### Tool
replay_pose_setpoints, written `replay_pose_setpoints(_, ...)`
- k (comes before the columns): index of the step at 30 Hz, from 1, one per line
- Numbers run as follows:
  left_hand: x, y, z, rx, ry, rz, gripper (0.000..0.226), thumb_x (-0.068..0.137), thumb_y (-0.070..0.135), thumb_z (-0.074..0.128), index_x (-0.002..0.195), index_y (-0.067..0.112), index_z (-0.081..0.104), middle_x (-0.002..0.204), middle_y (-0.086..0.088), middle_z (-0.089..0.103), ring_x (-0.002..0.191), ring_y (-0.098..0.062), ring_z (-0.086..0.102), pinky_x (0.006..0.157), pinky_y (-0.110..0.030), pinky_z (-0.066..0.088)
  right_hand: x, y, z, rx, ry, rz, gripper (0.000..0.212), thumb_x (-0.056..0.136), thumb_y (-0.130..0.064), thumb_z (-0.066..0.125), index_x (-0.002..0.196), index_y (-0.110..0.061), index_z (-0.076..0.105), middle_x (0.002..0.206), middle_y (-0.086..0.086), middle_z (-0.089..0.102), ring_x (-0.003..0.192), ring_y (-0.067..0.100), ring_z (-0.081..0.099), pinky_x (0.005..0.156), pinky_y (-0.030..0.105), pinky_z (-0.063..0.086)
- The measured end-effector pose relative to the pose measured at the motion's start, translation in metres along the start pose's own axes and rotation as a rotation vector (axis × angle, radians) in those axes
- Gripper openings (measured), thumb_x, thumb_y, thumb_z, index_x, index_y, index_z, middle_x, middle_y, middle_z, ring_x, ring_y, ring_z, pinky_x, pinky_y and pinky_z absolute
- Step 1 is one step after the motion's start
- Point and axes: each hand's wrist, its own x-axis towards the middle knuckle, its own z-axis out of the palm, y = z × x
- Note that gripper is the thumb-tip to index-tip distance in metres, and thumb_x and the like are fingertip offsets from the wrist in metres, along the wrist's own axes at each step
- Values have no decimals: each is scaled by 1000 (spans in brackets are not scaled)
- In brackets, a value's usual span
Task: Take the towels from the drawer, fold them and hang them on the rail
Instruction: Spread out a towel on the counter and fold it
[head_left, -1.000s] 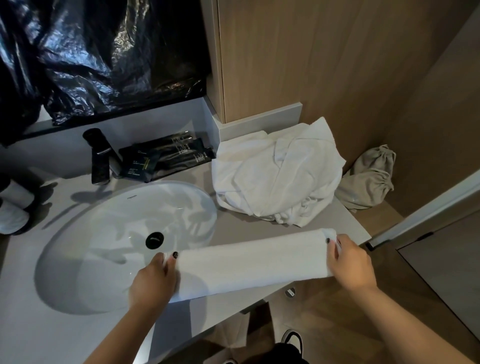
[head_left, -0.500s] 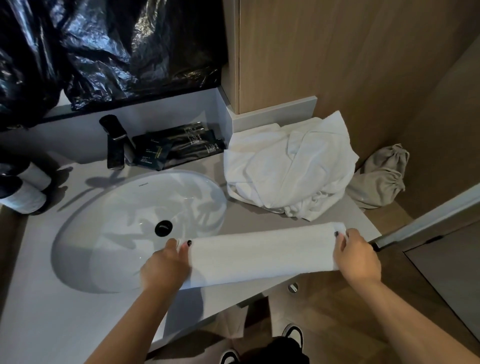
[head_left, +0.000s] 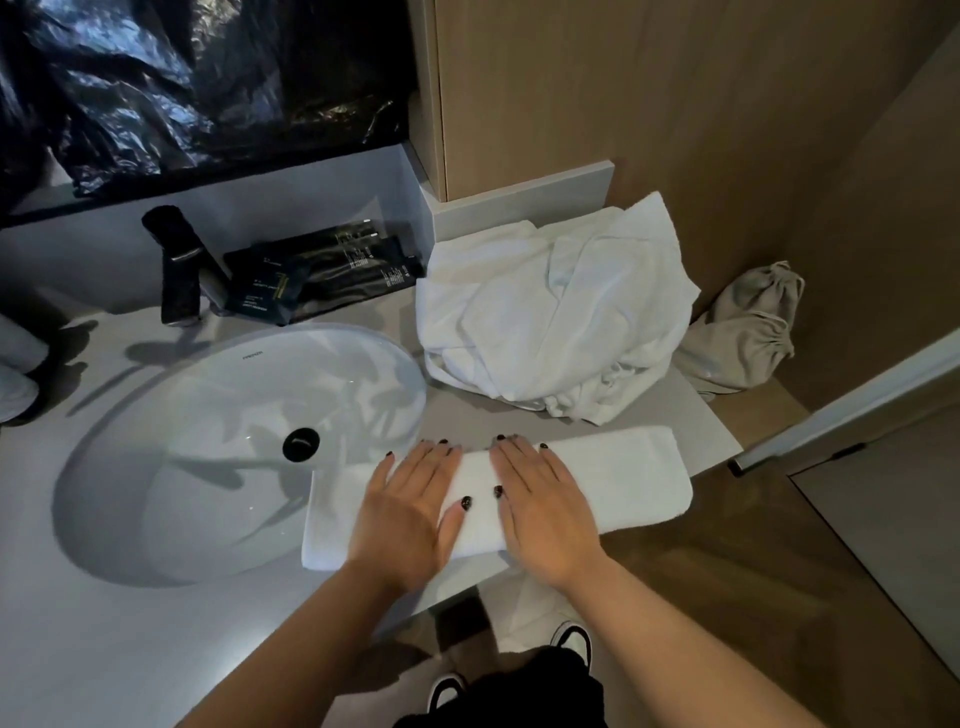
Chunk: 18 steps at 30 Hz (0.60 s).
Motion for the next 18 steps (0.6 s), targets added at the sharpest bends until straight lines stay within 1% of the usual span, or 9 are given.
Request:
replay_pose_setpoints(2,1,-3,2,-3,-42,-48,72,92,61,9,158,33,10,164,5,19,152,-15,10,122,-44,4,1,11,2,0,-25,44,60,97,-36,29,146,-4,43,152,12,42,143,24,36,121,41,19)
replay_pose_setpoints(3,2,-4,3,-20,-48,-76,74,90,65,8,157,36,8,165,6,15,153,-16,6,122,-46,2,1,18,1,-14,-50,51,67,97,-44,21,151,-5,33,158,10,33,148,23,25,123,38,9)
replay_pose_setpoints(5,1,-7,2,-60,-31,-128,78,87,72,10,157,37,15,165,3,16,153,-22,8,121,-50,5,-3,34,2,-60,-99,65,78,95,-57,13,156,-9,17,164,7,15,152,20,6,123,35,-4)
replay_pose_setpoints(7,-2,-13,2,-68,-29,-184,82,85,80,12,155,38,17,165,0,17,152,-25,10,121,-51,8,-8,51,0,-91,-115,86,84,94,-64,16,157,-9,11,165,6,7,152,19,-3,121,34,-10)
replay_pose_setpoints(9,-5,-21,5,-84,-21,-215,82,83,84,13,153,41,15,164,-2,18,152,-26,13,120,-50,11,-13,65,-4,-71,-108,105,88,93,-67,23,157,-8,9,164,7,5,152,18,-5,121,34,-9)
replay_pose_setpoints(11,-7,-28,6,-110,-13,-212,81,84,84,16,151,39,18,162,-4,26,150,-28,20,120,-50,16,-16,74,-7,-45,-94,125,92,90,-69,25,156,-6,13,164,9,10,152,19,-1,122,35,-3)
replay_pose_setpoints(13,-9,-33,5,-128,0,-190,80,85,82,21,148,32,28,151,-5,44,140,-29,38,115,-50,29,-19,83,-10,-52,-79,155,92,89,-69,26,156,-7,18,163,9,17,152,21,4,123,38,0)
replay_pose_setpoints(15,-9,-38,4,-159,12,-187,83,83,84,26,144,29,35,139,-2,55,124,-26,53,103,-46,43,-22,92,-12,-101,-66,181,91,89,-70,26,155,-8,22,162,8,22,151,22,9,122,43,2)
replay_pose_setpoints(18,0,-50,-2,-288,-132,-246,97,70,96,26,147,37,29,143,7,51,122,-21,54,97,-41,48,-21,100,-16,-138,-80,215,92,88,-71,26,153,-7,28,160,10,28,150,23,15,121,48,7)
